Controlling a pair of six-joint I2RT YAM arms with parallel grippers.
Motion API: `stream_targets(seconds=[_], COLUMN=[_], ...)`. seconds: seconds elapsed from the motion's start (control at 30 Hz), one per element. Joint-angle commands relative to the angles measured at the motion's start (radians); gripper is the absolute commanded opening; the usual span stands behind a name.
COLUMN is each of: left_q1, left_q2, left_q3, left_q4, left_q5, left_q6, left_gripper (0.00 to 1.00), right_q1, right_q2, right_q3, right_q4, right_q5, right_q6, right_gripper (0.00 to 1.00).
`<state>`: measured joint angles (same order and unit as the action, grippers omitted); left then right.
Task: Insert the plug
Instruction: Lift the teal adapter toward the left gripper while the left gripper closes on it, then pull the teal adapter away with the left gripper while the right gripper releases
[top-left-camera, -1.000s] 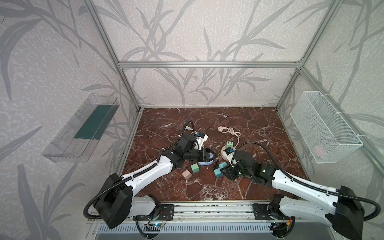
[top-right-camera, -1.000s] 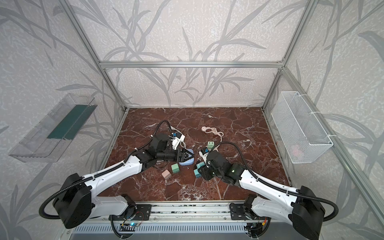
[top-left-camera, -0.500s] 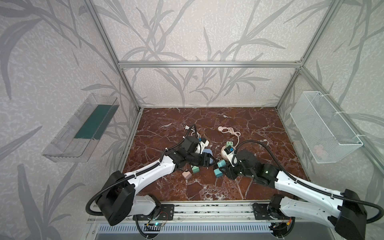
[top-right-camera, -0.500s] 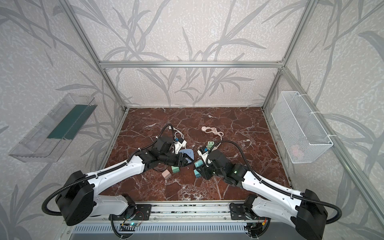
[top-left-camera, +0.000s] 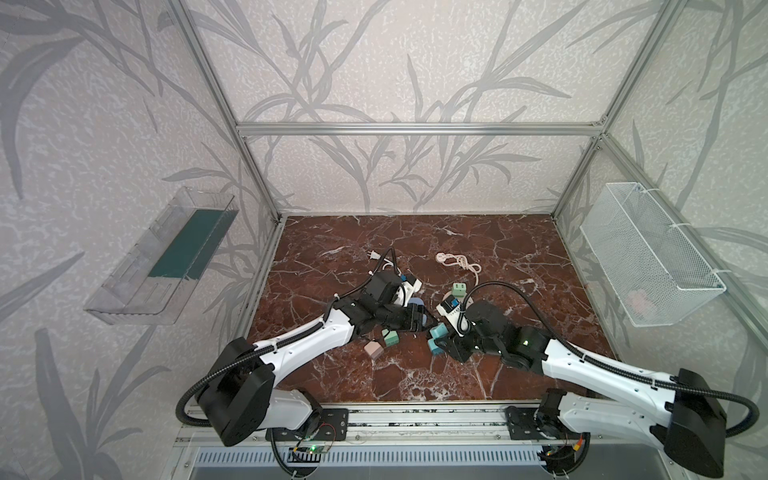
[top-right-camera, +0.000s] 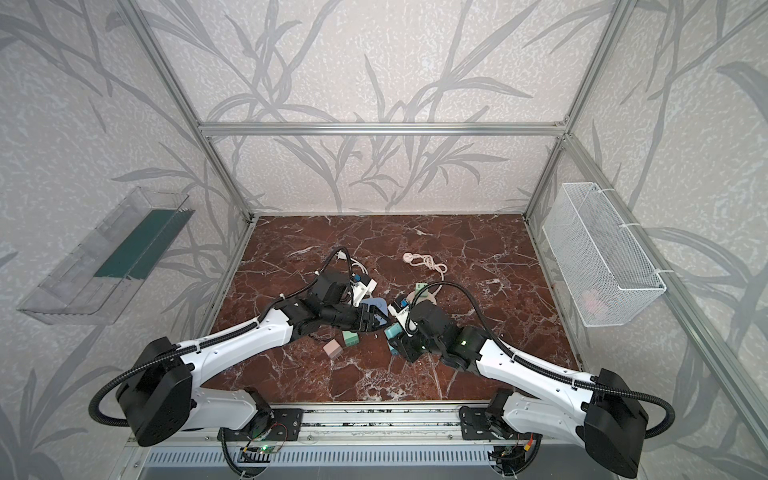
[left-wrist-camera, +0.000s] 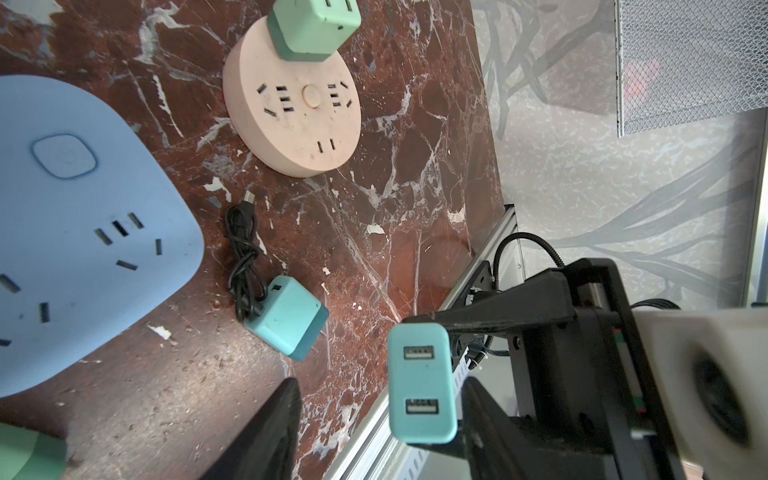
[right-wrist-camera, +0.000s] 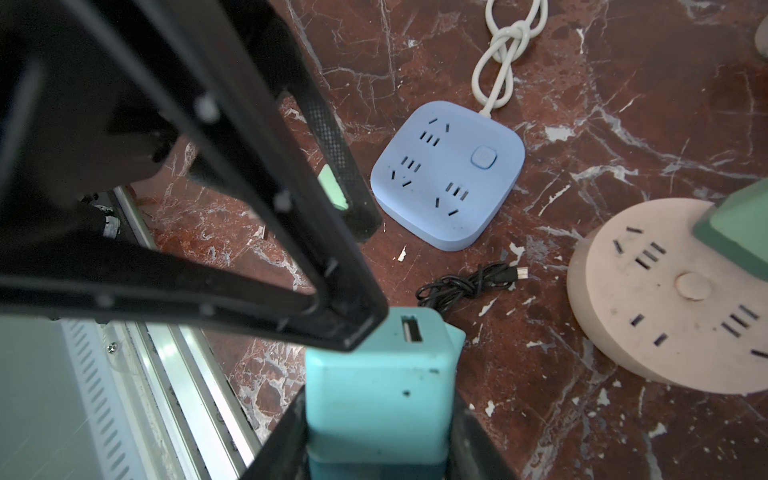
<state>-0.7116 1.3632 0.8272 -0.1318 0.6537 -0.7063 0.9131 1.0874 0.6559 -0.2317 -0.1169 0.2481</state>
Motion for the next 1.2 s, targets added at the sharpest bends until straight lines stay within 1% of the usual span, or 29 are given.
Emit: stream_targets(seconds=[0.0,0.07,0.3,0.53,0.7,0.73,0.8,0.83,0.9,1.0,1.03,1.1,1.17], left_q1=[-0.011,-0.018,-0.029,-0.030,-0.030,-0.030,-0.030,-0.030,-0.030,-0.030,-0.029,-0.029,-0.030], left_q2=[0.025,0.040,0.036,0.048,0.052,0.053,0.054,0.054,0.056,0.050,0.043,0.032,0.019], left_q3=[0.030,0.027,0.014,0.012,0.011,0.009,0.009,0.009,0.010,0.009,0.011,0.021,0.049], left_q4=[0.023,0.023,0.034,0.057,0.061,0.061,0.063,0.063,0.063,0.066,0.061,0.037,-0.025], left_q5=[0.048,0.065,0.054,0.061,0.064,0.064,0.064,0.063,0.061,0.045,0.032,-0.009,-0.083], left_q6=[-0.015,-0.016,-0.024,-0.031,-0.031,-0.032,-0.032,-0.032,-0.032,-0.035,-0.032,-0.018,0.014], left_gripper=[0.61,0.58,0.51,0.40,0.35,0.33,0.26,0.20,0.00,0.00,0.00,0.00,0.00], right_q1=[0.014,0.017,0.022,0.027,0.031,0.033,0.033,0.033,0.033,0.033,0.033,0.032,0.032], right_q2=[-0.003,-0.003,0.023,0.027,0.029,0.029,0.029,0.029,0.031,0.035,0.036,0.035,0.028], right_q3=[0.046,0.054,0.081,0.090,0.094,0.094,0.094,0.093,0.093,0.098,0.097,0.098,0.105], right_q4=[0.045,0.048,0.027,0.021,0.004,0.003,0.002,0.003,0.003,-0.004,-0.006,-0.020,-0.055], right_q5=[0.041,0.046,0.060,0.063,0.096,0.102,0.110,0.116,0.137,0.185,0.206,0.252,0.310], right_q6=[-0.036,-0.050,-0.080,-0.092,-0.108,-0.109,-0.110,-0.109,-0.100,-0.079,-0.071,-0.047,-0.010], right_gripper=[0.00,0.00,0.00,0.00,0.00,0.00,0.00,0.00,0.00,0.01,0.08,0.36,0.65])
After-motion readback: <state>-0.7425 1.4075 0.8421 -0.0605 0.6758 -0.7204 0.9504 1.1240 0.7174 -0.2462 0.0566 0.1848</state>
